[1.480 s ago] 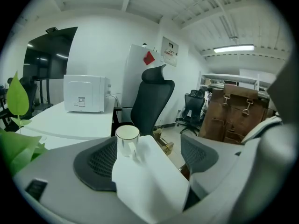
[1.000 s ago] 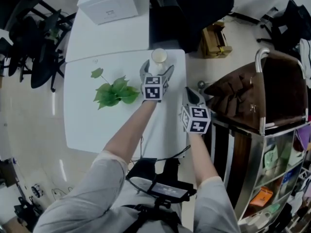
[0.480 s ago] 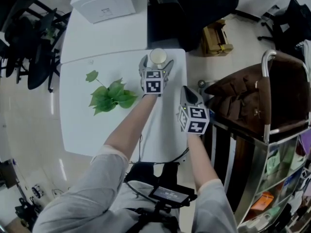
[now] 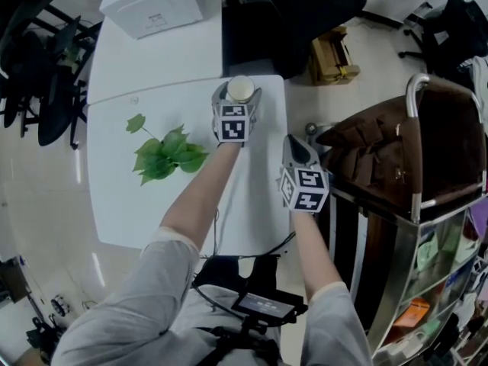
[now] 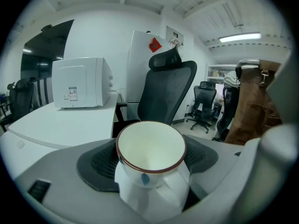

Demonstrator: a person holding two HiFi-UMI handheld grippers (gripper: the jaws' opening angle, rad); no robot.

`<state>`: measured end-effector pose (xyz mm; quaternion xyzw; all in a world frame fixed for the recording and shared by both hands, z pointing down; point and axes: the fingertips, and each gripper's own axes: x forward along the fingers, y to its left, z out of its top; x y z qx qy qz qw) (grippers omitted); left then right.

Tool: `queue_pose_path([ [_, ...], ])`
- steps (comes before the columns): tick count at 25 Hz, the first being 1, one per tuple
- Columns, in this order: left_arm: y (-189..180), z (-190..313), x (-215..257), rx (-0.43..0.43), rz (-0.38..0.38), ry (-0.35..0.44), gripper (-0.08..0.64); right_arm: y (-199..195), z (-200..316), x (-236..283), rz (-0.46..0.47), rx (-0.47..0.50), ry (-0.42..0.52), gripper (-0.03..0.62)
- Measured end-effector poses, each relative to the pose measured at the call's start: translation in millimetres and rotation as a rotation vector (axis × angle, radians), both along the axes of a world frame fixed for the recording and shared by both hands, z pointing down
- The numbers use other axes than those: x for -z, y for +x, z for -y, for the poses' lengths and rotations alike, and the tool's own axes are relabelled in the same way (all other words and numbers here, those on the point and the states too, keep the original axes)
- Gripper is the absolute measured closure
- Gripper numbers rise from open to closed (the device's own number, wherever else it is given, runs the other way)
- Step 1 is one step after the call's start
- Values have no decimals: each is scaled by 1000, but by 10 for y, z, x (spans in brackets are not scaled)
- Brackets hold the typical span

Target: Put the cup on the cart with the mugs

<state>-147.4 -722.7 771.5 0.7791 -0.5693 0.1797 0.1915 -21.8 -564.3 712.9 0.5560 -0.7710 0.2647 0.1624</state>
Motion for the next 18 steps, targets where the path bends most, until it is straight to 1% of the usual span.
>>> queue_pose_path([
  [3,0,-8,6,-2,12,4,158,52,-32,15,-4,-14,-5,591],
  [7,4,-21,13,1,27,13,160,50,-75,10,-8,-2,-9,591],
  [11,-5,-13,122,14,-3,27,161,59,-96,25,-15,5,-5,591],
  [15,45,-90,234,-23,-4,4,161,77,-127,64,-19,15,3,591],
  [18,47,-212,311,-29,-3,-21,161,35,-149,145,-15,31,15,591],
])
